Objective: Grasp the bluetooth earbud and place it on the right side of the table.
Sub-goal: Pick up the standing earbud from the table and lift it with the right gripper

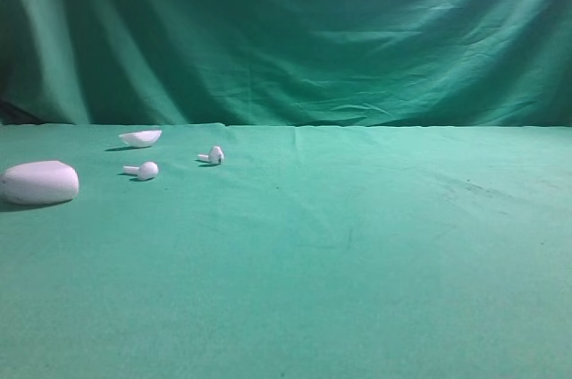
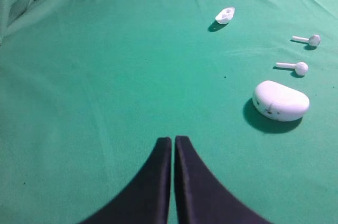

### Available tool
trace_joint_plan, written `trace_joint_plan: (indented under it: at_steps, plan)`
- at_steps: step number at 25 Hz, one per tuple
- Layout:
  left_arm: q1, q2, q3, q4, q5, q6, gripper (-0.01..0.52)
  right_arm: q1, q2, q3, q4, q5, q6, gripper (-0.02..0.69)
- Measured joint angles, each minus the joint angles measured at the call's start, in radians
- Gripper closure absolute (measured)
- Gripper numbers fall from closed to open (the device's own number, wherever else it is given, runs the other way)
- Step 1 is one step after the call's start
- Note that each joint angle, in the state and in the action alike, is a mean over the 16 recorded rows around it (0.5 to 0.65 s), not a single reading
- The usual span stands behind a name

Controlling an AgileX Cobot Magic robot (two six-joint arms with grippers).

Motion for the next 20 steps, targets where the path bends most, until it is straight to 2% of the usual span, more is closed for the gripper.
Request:
trace_joint_plan:
  at_steps: [14, 20]
  plan:
    - [0.000, 0.000, 0.000, 0.000, 0.000, 0.000, 0.514, 0.000, 0.000, 0.000, 0.000, -0.009, -0.001, 0.665]
    - [0.000, 0.000, 0.000, 0.000, 0.000, 0.000, 0.514, 0.000, 0.000, 0.001, 0.035, -0.150, 0.012, 0.665]
